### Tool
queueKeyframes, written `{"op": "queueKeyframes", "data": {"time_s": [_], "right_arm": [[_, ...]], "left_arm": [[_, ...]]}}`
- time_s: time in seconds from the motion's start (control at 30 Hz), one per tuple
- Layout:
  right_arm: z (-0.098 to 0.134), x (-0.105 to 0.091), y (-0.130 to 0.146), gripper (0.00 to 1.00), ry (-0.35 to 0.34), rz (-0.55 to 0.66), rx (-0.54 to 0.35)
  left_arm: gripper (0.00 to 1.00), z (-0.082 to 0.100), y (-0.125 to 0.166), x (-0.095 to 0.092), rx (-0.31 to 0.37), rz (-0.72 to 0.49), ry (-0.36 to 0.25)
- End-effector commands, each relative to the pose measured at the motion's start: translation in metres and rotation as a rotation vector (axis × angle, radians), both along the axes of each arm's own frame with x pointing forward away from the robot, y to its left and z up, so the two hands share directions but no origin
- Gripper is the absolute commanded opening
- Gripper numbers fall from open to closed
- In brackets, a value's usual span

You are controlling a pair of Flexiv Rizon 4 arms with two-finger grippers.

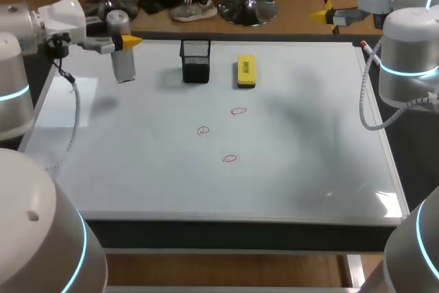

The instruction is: Pick up the inspection probe, press it on each red-marked spot on the whiteboard one by one, put down the probe, pick up the eraser, and wipe off all the red marks.

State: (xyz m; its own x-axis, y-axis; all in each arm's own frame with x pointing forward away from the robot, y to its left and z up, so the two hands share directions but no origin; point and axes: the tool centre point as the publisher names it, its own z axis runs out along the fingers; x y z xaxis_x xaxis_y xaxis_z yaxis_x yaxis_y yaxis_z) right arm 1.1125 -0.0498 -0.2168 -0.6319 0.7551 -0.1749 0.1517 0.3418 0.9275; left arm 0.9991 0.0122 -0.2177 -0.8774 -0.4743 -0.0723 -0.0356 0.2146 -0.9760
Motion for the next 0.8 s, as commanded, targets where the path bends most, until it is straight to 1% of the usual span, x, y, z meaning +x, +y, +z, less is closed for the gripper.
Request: {"op": "queueKeyframes", "data": {"time_s": [0.03, 0.27, 0.8], "right_arm": [[-0.0002, 0.0004, -0.0004, 1.0, 0.0, 0.001, 0.0], [-0.0002, 0.0004, -0.0004, 1.0, 0.0, 0.001, 0.0], [-0.0002, 0.0004, -0.0004, 1.0, 0.0, 0.001, 0.0]], "left_arm": [[0.0, -0.003, 0.0027, -0.0078, -0.006, 0.054, -0.019], [0.0, -0.0087, 0.008, -0.0135, -0.002, 0.067, -0.006], [0.0, -0.0087, 0.008, -0.0135, -0.002, 0.067, -0.006]]}}
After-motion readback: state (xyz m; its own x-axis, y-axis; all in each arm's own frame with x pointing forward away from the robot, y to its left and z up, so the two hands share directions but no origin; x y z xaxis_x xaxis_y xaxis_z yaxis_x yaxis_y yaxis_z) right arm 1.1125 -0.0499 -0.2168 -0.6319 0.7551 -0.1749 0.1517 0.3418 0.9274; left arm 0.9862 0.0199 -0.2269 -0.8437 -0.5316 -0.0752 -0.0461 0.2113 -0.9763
